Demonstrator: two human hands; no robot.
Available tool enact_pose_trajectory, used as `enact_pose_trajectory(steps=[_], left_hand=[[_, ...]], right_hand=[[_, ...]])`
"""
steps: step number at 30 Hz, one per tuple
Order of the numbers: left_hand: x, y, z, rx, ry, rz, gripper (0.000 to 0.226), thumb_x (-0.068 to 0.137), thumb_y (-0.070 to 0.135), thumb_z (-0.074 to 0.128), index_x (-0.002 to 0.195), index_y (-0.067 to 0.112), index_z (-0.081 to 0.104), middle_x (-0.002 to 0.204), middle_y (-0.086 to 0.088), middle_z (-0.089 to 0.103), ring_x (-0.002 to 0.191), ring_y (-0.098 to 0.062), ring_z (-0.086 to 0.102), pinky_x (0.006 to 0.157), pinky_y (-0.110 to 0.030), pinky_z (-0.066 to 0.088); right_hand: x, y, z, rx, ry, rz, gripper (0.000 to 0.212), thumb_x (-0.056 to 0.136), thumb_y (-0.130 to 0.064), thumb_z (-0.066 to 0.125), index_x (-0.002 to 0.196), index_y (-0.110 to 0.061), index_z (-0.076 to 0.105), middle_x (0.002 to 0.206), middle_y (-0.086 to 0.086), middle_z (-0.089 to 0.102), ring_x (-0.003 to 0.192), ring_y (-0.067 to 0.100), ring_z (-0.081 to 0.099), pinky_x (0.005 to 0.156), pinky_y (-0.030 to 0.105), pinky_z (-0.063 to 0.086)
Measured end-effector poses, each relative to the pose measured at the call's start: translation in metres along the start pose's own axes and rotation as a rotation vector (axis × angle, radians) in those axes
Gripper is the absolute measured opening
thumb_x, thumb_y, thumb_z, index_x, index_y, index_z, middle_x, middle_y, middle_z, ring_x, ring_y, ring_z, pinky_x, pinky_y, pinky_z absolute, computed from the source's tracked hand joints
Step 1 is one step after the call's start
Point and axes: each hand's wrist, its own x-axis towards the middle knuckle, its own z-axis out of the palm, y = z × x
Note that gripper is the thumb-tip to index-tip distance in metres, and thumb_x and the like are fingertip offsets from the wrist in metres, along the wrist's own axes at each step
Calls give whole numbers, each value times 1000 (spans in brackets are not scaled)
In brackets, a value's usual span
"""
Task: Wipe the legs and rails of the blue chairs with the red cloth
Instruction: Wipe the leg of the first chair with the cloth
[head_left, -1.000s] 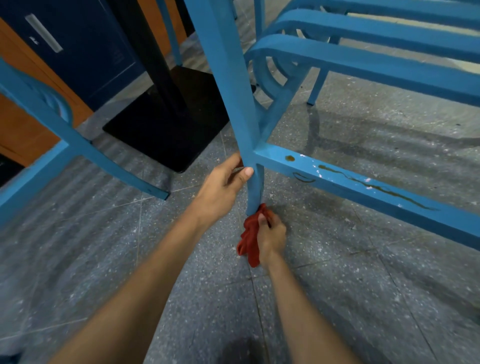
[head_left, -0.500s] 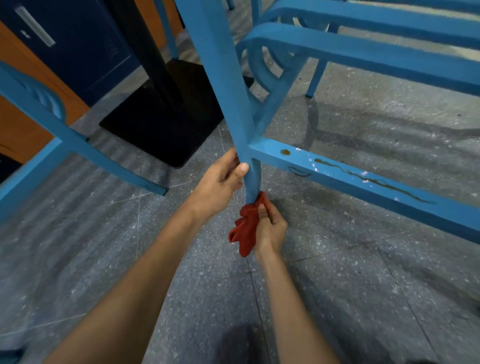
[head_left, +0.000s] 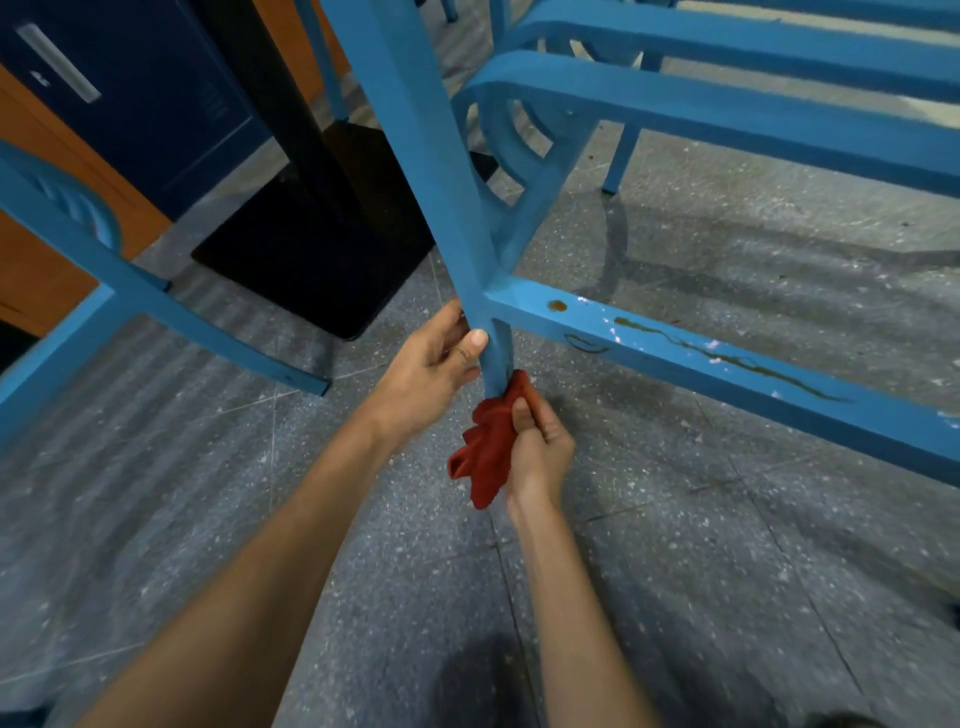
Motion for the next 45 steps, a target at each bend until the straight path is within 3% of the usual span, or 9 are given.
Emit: enact_pose_trajectory(steps=[6,10,18,22,25,29,34,39,45], left_hand=[[-3,23,-18,198,-37,35,36,98,11,45,133,17,47,120,10,61,110,7,56,93,-16,47],[-10,40,-22,55,50,108,54,93,22,53,144,17,35,130,5,58,117,-1,55,88,-17,48],[3,41,-1,17,101,209,37,90,22,58,126,20,48,121,-5,59,114,-21,57,99,-45,46],[2,44,-2,5,93,213,35,90,23,58,124,25,49,120,-7,60,112,-21,59,95,-38,49],[2,44,0,-18,88,212,34,90,22,57,123,25,49,118,-6,61,111,-20,59,94,-36,50],[2,44,0,-37,83,213,31,91,20,57,121,25,50,118,-10,60,111,-21,59,93,-36,50],[2,42,0,-35,77,228,30,92,22,57,121,28,51,120,-11,60,114,-26,58,95,-39,50],[3,40,0,-56,77,239,34,92,17,56,125,19,49,120,-11,58,113,-24,57,96,-43,49],[4,39,0,-84,89,223,40,92,13,56,130,8,45,119,-12,59,109,-21,60,91,-37,52]], right_hand=[[30,10,1,-235,169,150,25,100,-11,45,110,-10,68,59,10,68,48,26,56,56,45,55],[23,-10,7,-248,136,79,25,98,-11,47,108,-12,70,59,14,67,51,26,55,55,47,54],[2,-3,3,-138,43,2,29,102,-15,43,119,-22,66,72,17,66,50,24,51,44,35,49],[22,-6,3,-358,110,85,23,98,-14,48,101,-9,71,71,18,71,59,33,64,62,52,59],[24,-20,10,-419,155,27,28,94,-12,53,74,-19,70,68,13,72,67,35,69,69,51,59],[-3,-18,15,-240,57,-133,24,97,-17,49,106,-23,70,73,16,72,57,34,63,57,55,57],[2,21,10,-329,77,-134,44,77,-50,55,121,-53,58,115,3,71,105,39,64,90,62,49],[13,-18,17,-312,136,53,28,89,-11,45,83,-21,70,73,21,70,56,31,62,62,62,56],[-9,-38,32,-248,65,-188,28,81,-23,51,96,-31,73,78,21,72,62,33,64,61,51,55]])
